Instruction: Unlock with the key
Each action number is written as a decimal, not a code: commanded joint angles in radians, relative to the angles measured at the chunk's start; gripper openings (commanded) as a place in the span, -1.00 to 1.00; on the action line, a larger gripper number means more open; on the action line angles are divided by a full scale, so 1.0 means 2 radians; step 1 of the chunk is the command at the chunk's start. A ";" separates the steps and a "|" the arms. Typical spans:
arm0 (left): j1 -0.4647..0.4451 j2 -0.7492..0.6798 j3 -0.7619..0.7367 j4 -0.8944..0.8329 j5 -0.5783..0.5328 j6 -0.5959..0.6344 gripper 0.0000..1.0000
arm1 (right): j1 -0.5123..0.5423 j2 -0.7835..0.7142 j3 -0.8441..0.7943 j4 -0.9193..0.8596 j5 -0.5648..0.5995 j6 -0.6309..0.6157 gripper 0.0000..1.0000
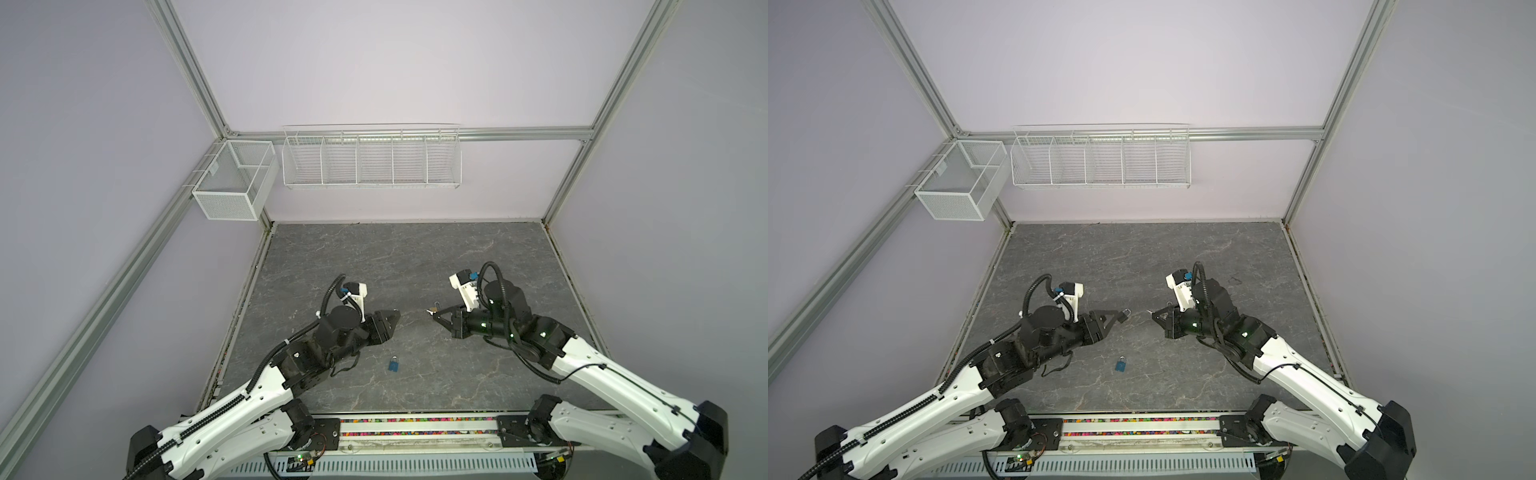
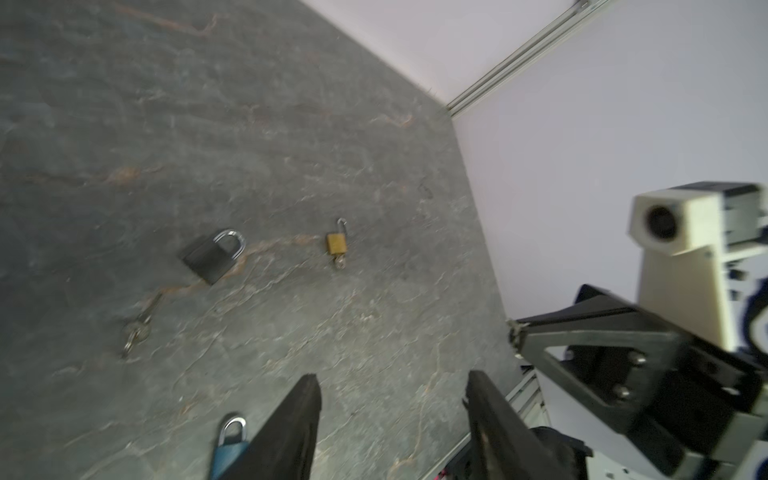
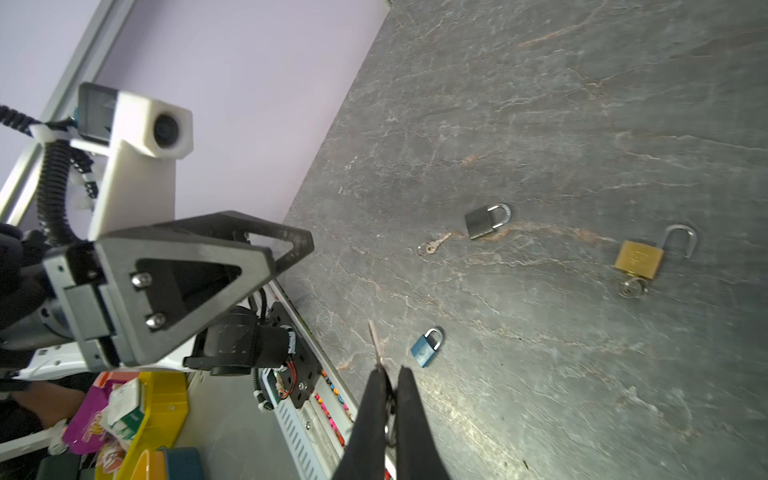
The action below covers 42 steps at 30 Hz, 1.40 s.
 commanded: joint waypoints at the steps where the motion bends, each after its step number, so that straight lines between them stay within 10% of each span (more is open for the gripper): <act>1: -0.034 0.031 0.019 -0.104 -0.052 -0.020 0.14 | 0.006 -0.008 -0.023 -0.036 0.037 -0.004 -0.88; 21: -0.097 0.308 0.088 -0.155 -0.049 0.004 0.17 | 0.014 0.001 -0.075 -0.019 0.062 0.037 -0.88; 42: -0.097 0.377 0.106 -0.188 -0.051 -0.030 0.07 | 0.014 -0.014 -0.068 -0.025 0.075 0.029 -0.87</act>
